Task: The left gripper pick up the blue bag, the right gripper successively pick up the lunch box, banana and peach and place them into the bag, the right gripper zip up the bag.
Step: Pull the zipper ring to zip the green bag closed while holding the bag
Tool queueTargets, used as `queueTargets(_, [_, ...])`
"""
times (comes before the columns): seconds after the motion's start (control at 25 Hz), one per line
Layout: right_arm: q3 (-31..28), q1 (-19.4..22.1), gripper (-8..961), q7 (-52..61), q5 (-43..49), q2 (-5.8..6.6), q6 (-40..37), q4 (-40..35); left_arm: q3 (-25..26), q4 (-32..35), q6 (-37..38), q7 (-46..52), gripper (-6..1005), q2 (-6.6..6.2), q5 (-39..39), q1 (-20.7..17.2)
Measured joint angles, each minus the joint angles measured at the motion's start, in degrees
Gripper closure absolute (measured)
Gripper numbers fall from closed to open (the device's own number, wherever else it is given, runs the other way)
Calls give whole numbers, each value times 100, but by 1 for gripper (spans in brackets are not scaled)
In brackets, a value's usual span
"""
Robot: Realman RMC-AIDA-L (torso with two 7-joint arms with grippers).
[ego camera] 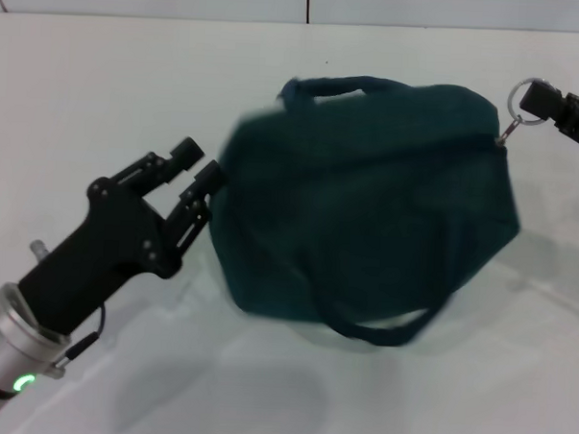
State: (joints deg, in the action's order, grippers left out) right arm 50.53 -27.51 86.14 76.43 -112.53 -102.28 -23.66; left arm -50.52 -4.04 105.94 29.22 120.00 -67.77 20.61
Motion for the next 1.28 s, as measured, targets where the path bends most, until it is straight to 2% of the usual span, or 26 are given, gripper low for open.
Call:
queueTargets(0.12, [-1,0,902,-17,-7,6,-33,4,12,153,64,460,768,-40,77,-26])
queueTargets(0.28, [-1,0,902,-25,-12,1,-41,9,-48,1118,63,1612,680,-50,-12,-162])
queueTargets(0.52, [1,-21,901,-28,-14,-19,-42,4,-66,2715,-83,3372,439,-71,-707,-35])
queueTargets(0.64, [2,-54,901,-28,-13,-32,-42,27,-67,3916,-246,4460,248,-73,-1314,64])
queueTargets(0.8, [25,-100,900,-28,10,-36,-18,49,-69,5728,-483,6475,252,-69,-2223,361])
queueTargets(0.96, [43,-154,900,-28,23,-43,-10,58,-324,7239,-558,8301,255,-77,-3366,905])
queueTargets(1.12, [45,-176,899,-28,25,-44,8,58,-920,8066,-549,9502,260,-77,-4047,1310])
queueTargets(1.28, [53,-218,899,-28,37,-51,58,58,-1320,8510,-637,10148,268,-49,-4436,1484])
